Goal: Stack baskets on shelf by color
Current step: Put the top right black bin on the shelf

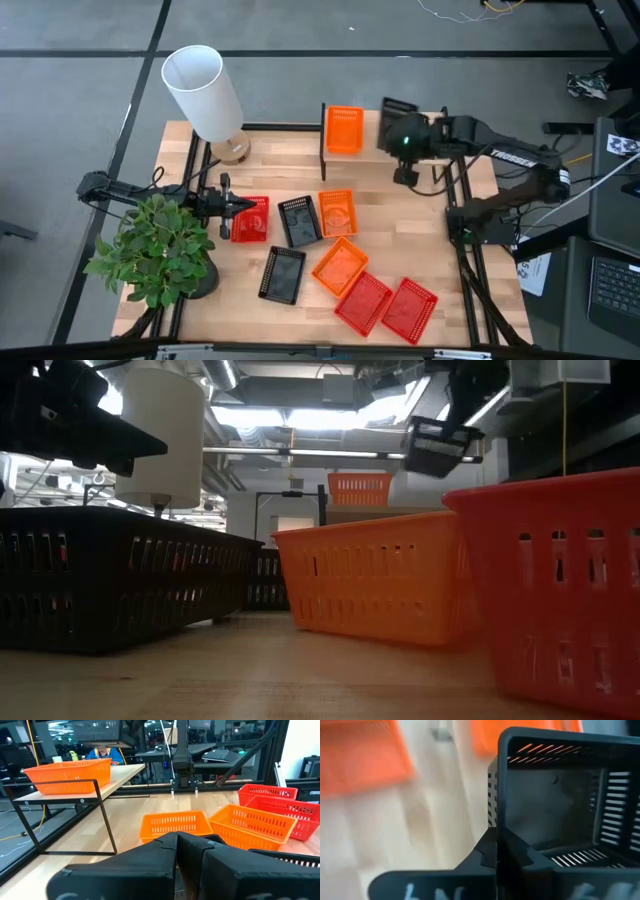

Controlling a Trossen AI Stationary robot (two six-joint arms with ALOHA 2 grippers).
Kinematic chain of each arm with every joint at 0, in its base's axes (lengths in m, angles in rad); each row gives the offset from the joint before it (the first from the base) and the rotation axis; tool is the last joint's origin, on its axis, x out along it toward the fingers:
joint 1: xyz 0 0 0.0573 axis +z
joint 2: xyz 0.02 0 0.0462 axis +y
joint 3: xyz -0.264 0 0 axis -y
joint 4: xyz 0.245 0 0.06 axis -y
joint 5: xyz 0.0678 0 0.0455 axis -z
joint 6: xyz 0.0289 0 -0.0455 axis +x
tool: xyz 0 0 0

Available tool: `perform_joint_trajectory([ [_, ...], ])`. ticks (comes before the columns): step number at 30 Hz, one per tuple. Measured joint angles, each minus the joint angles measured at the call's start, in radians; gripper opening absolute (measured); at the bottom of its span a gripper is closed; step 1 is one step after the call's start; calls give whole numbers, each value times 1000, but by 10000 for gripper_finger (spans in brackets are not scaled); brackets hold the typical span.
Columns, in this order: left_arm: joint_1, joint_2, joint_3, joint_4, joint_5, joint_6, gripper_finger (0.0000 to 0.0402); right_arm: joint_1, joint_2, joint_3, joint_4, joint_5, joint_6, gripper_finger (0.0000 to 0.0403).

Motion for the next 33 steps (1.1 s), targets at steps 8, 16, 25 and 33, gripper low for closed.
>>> perform_joint_trajectory([
  [8, 0, 0, 0, 0, 0, 0, 0, -180, 40, -134, 92, -189, -207, 0],
  [16, 0, 0, 0, 0, 0, 1, 0, -217, 75, -139, 128, -190, -210, 4],
  [25, 0, 0, 0, 1, 0, 1, 0, -218, 75, -137, 133, -166, -212, 15],
  [33, 0, 0, 0, 0, 0, 1, 0, -218, 75, -137, 127, -161, -214, 40],
])
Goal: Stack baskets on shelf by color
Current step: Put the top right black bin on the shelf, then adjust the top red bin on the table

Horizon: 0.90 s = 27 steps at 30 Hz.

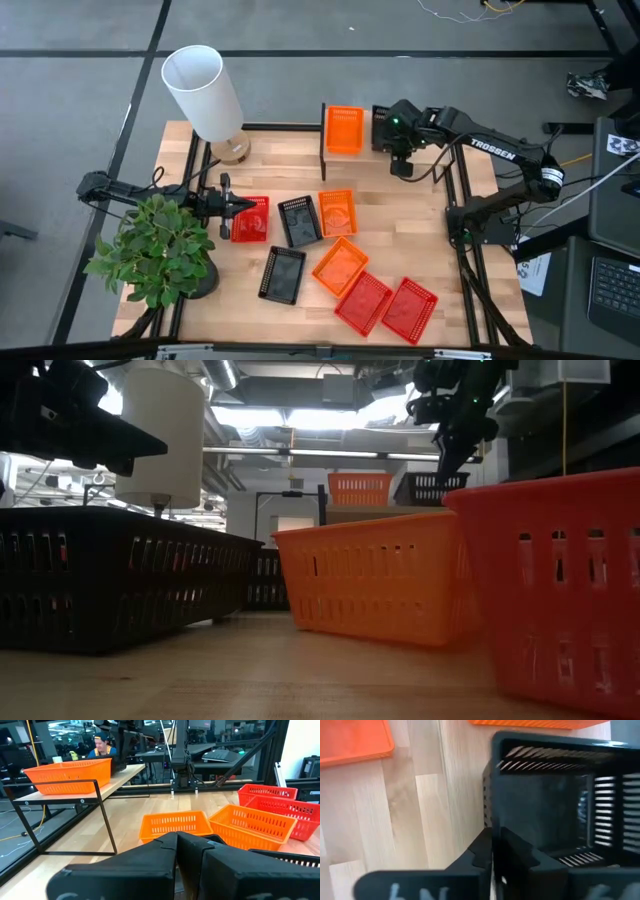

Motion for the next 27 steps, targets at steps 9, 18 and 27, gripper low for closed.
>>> perform_joint_trajectory([
  [9, 0, 0, 0, 0, 0, 0, 0, 1, 1, 8, -31, 5, 8, 105],
  [18, 0, 0, 0, 0, 0, 0, 0, 63, 0, 196, -172, -4, 229, 116],
  [27, 0, 0, 50, -224, -70, -111, 0, 263, -35, 231, -376, -256, 628, 116],
])
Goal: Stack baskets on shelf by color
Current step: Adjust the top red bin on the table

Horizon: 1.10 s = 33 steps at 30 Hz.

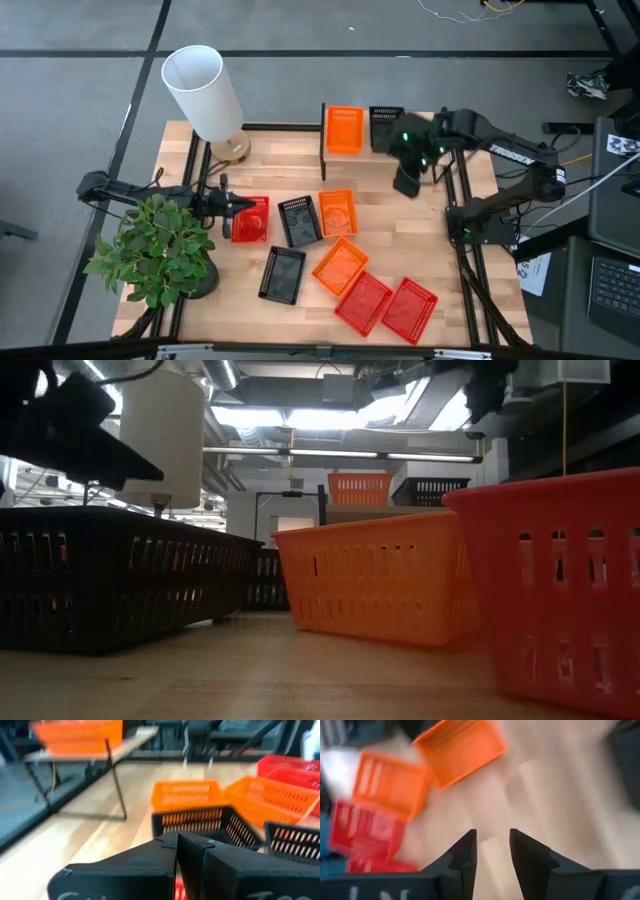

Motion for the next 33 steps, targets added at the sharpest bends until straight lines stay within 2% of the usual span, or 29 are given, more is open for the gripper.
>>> perform_joint_trajectory([
  [3, 0, 18, 97, -155, -8, -88, 0, 108, -39, -25, -29, 18, 95, 116],
  [7, 0, 99, 243, -346, -14, -127, 0, 247, -102, -43, -26, 82, 235, 116],
  [12, -1, 261, 378, -530, 84, -242, 0, 402, -170, -73, -24, 191, 417, 116],
  [16, 15, 428, 414, -546, 106, -284, 0, 500, -200, -100, -22, 243, 509, 116],
  [22, 129, 698, 477, -521, 156, -284, 0, 589, -203, -116, 14, 280, 557, 116],
  [28, 248, 915, 562, -529, 371, -238, 0, 648, -201, -139, 62, 279, 557, 116],
  [33, 293, 1089, 633, -666, 412, -231, 0, 687, -200, -161, 71, 279, 559, 116],
])
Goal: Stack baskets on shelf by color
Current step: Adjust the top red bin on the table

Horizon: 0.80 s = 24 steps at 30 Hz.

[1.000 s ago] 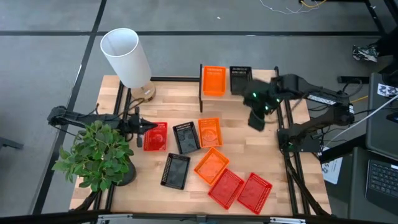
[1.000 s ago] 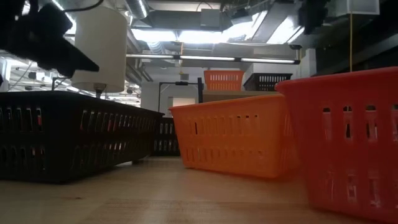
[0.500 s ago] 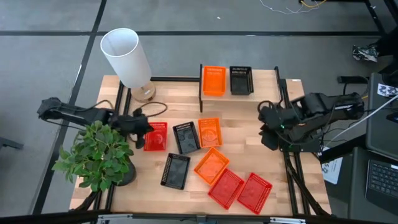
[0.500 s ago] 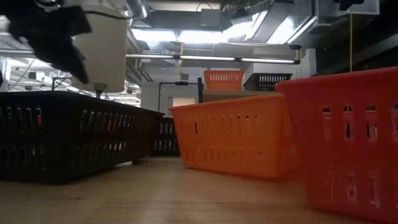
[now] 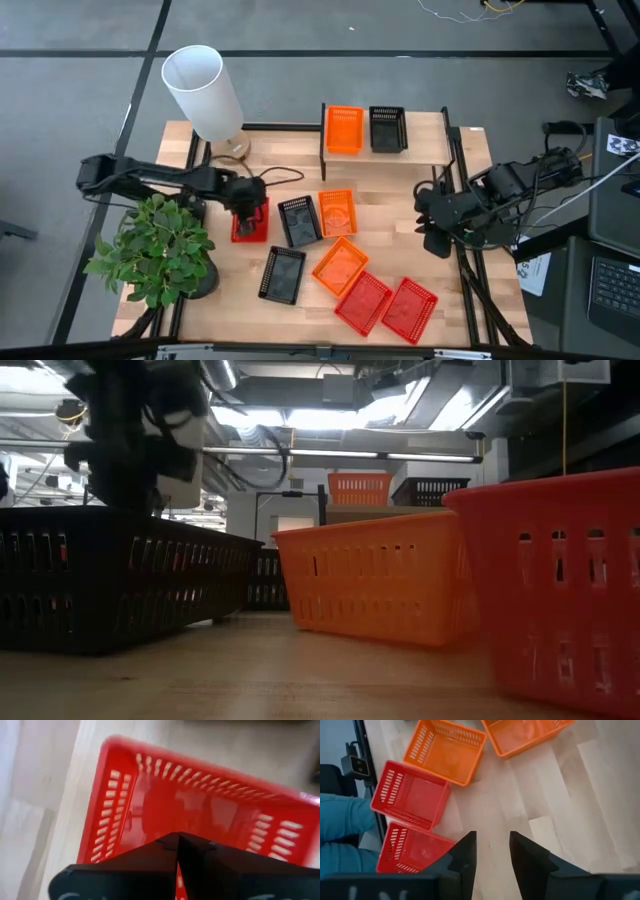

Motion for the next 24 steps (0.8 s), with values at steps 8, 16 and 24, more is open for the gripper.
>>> perform_joint_trajectory([
  [8, 0, 233, 77, 151, 16, 59, 0, 66, 0, -6, 30, 0, 51, 116],
  [16, -71, 491, 323, 359, 41, 185, 0, 110, 0, -6, 73, 14, 51, 116],
  [24, -111, 603, 603, 232, 7, 288, 0, 115, 0, -6, 87, 17, 51, 116],
])
